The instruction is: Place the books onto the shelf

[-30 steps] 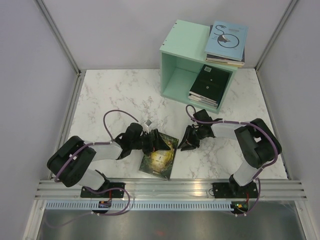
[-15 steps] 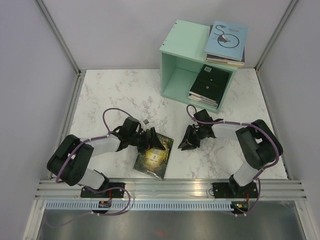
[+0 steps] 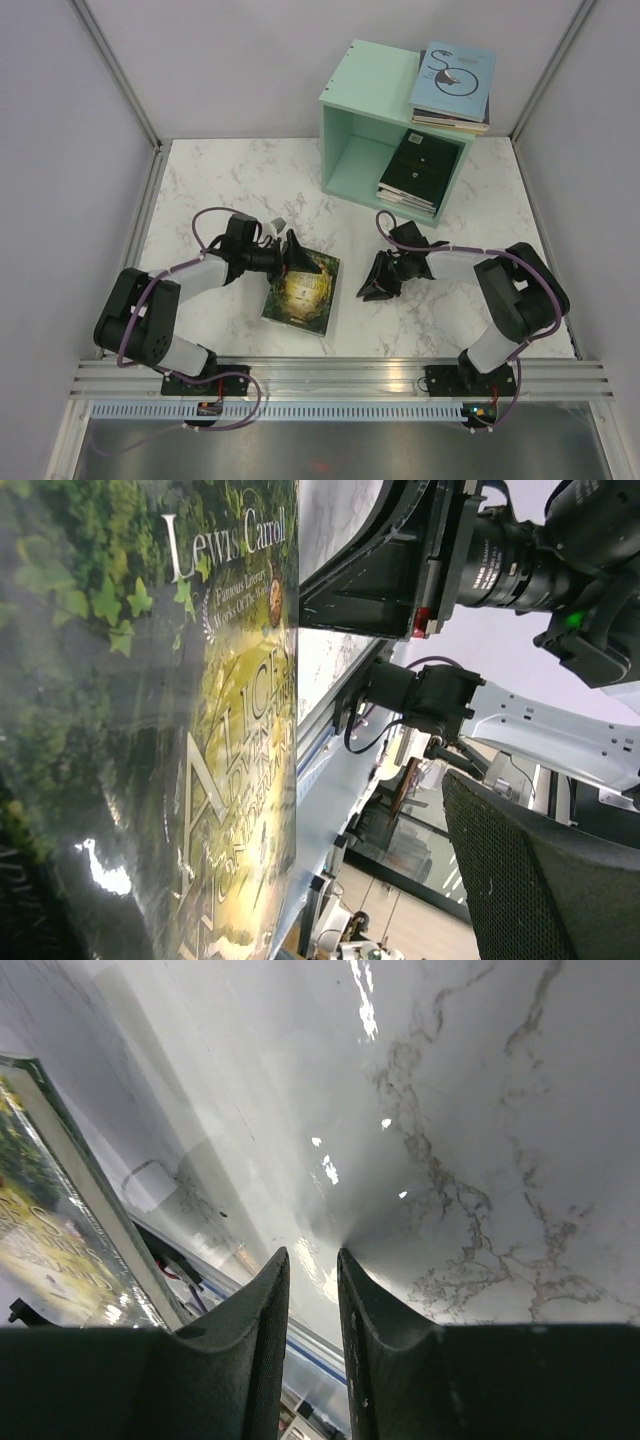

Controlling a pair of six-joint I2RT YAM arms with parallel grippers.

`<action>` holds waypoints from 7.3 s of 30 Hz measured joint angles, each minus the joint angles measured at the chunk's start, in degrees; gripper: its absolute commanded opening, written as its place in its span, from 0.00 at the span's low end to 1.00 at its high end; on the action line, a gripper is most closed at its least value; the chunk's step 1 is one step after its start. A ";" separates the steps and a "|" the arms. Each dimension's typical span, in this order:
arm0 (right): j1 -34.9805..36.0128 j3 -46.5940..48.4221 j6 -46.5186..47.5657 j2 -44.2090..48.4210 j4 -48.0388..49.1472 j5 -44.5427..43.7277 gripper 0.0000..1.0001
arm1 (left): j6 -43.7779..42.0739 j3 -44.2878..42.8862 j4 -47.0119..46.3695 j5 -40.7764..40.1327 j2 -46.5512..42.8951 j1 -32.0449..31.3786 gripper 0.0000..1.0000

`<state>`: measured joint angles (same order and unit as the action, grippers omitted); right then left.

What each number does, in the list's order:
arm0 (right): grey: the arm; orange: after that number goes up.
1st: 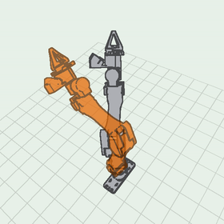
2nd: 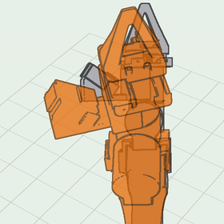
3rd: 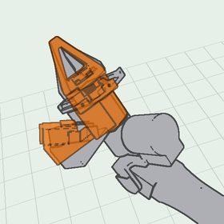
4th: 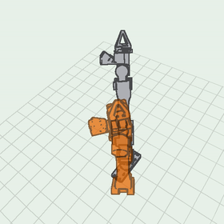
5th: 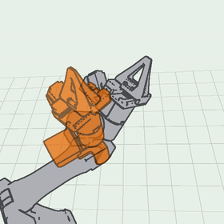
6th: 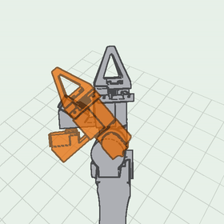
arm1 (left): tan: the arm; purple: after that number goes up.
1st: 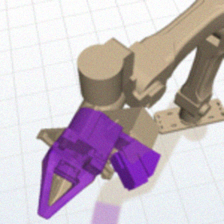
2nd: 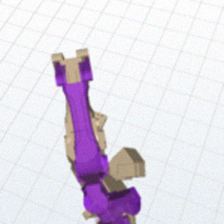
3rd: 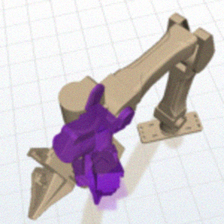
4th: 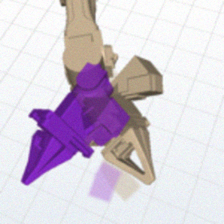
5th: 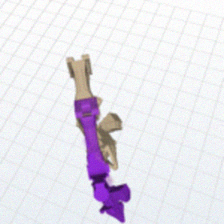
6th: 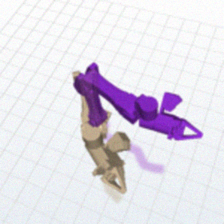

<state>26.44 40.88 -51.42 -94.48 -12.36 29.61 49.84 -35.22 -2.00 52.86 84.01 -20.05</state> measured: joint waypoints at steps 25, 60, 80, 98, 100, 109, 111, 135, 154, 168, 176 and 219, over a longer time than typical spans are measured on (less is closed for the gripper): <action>-0.79 -25.77 -30.60 27.02 49.48 3.28 0.73 | 2.69 1.79 -4.00 3.23 0.26 0.28 0.47; 10.14 -14.51 -25.33 23.41 39.87 -5.53 0.00 | 6.08 -2.16 -1.14 2.73 -3.43 -7.34 0.95; 2.80 -14.93 -21.24 38.93 24.09 -6.19 0.00 | 4.04 -5.35 3.34 1.60 -4.83 -5.77 0.57; -0.46 -15.37 -26.69 38.01 34.23 -4.24 0.00 | 31.34 2.91 -35.98 13.16 -4.46 -5.60 0.21; -0.55 -15.19 -27.28 37.22 35.89 -4.48 0.00 | 33.94 2.80 -38.95 14.14 -3.65 -6.08 0.23; -0.42 -14.34 -27.87 36.02 38.14 -4.61 0.00 | 47.54 2.69 -55.71 15.85 2.05 -8.50 0.44; -0.42 -14.34 -27.87 36.02 38.07 -4.72 0.00 | 50.31 2.69 -59.30 15.91 3.43 -8.70 0.34; -1.75 -19.76 -26.51 47.63 28.50 -1.05 0.98 | 37.42 -11.76 -33.55 7.96 4.07 -7.78 0.02; -1.68 -21.84 -29.46 61.53 19.02 -5.75 0.40 | 34.10 -15.56 -29.70 7.02 8.31 -10.40 0.02; -1.53 -22.97 -33.73 67.38 17.22 -8.46 0.00 | 25.46 -19.30 -22.82 7.63 9.60 -11.52 0.48; -1.55 -21.20 -31.15 60.74 11.93 -12.17 0.00 | 14.82 -20.44 -8.57 7.21 9.11 -5.70 0.82; -29.09 -4.52 -36.37 14.75 34.05 -6.05 0.61 | 2.29 -5.70 5.51 8.94 -12.15 5.57 0.77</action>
<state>-2.66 36.36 -87.79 -79.72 21.69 23.55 52.14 -40.93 3.51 61.80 71.85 -14.48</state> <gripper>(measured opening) 0.605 0.776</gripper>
